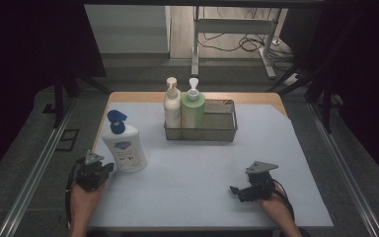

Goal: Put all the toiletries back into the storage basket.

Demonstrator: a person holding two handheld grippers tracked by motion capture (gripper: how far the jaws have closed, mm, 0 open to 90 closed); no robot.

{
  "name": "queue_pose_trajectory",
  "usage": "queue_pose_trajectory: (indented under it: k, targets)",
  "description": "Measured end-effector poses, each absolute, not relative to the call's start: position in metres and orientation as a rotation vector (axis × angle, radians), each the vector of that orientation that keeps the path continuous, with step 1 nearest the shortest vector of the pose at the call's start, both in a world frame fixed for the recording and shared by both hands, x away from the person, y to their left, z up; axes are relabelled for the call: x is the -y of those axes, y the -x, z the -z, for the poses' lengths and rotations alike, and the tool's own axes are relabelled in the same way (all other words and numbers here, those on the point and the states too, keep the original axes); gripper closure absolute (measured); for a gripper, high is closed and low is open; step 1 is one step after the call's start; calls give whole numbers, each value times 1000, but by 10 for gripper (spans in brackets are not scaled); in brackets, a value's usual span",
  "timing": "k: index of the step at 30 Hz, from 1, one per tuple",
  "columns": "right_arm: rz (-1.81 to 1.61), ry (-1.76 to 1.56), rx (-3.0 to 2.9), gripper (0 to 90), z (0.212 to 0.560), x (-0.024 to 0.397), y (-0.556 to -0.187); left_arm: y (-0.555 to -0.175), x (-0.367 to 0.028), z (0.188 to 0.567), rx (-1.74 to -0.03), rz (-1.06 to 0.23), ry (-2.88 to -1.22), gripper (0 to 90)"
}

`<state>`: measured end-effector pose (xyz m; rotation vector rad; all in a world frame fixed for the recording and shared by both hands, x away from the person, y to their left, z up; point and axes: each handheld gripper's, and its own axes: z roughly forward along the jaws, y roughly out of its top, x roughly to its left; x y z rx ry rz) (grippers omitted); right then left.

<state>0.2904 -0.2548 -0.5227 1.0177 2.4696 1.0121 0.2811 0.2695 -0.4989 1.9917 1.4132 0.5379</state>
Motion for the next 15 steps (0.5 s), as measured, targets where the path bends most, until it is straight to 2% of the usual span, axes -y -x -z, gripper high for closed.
queue_pose_trajectory:
  k: [15]
  targets:
    - [-1012, -1018, -2470, 28, 523, 255, -290, -306, -273, 503, -1374, -540, -1955, 894]
